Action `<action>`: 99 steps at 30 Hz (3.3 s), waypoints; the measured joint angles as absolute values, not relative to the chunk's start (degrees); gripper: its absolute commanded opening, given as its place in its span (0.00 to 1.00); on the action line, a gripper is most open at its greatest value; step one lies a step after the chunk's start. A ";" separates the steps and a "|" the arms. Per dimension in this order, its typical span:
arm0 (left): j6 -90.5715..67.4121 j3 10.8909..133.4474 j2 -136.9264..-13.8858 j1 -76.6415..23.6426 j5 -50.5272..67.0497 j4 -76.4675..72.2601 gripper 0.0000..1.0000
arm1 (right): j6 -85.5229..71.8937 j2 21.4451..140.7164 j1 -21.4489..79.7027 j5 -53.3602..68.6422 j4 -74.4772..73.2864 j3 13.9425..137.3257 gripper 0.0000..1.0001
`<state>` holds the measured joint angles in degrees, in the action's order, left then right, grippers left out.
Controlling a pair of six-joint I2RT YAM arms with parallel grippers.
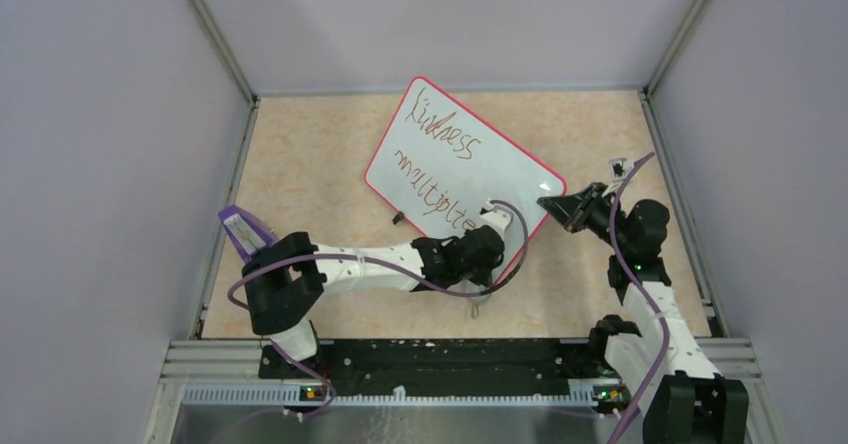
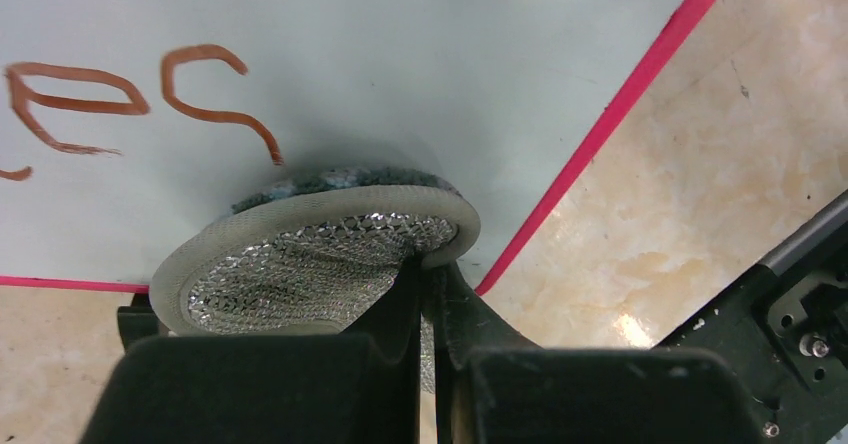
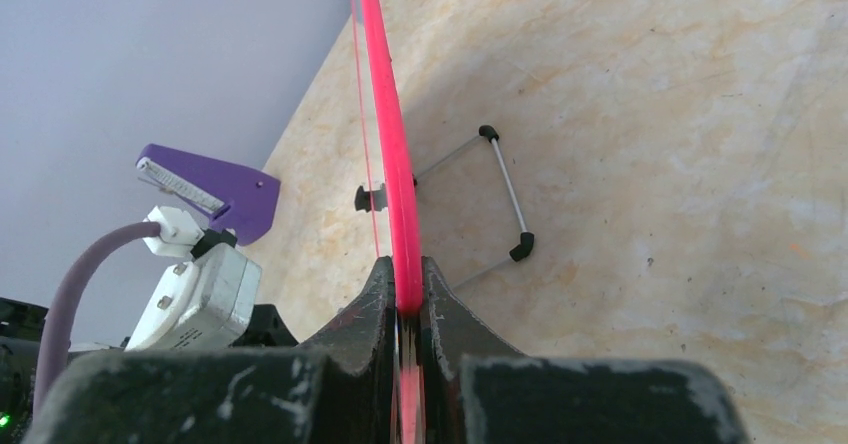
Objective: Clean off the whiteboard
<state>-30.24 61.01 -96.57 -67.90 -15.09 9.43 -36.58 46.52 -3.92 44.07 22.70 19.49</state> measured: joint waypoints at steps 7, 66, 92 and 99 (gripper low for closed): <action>-31.57 60.75 -96.82 -67.48 -14.61 9.10 0.00 | -36.12 46.52 -3.90 44.27 22.65 19.49 0.00; -22.98 73.49 -98.39 -41.74 7.94 21.87 0.00 | -37.52 48.47 -1.39 41.10 26.22 18.17 0.00; -23.18 72.71 -98.28 -46.52 1.04 19.90 0.00 | -33.41 52.64 0.12 39.33 13.52 26.83 0.00; -25.69 69.54 -97.62 -38.06 16.03 15.31 0.00 | -33.23 53.08 0.27 40.32 13.87 26.83 0.00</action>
<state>-25.69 69.54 -97.62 -38.06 16.03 15.31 -33.23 53.08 0.27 40.32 13.87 26.83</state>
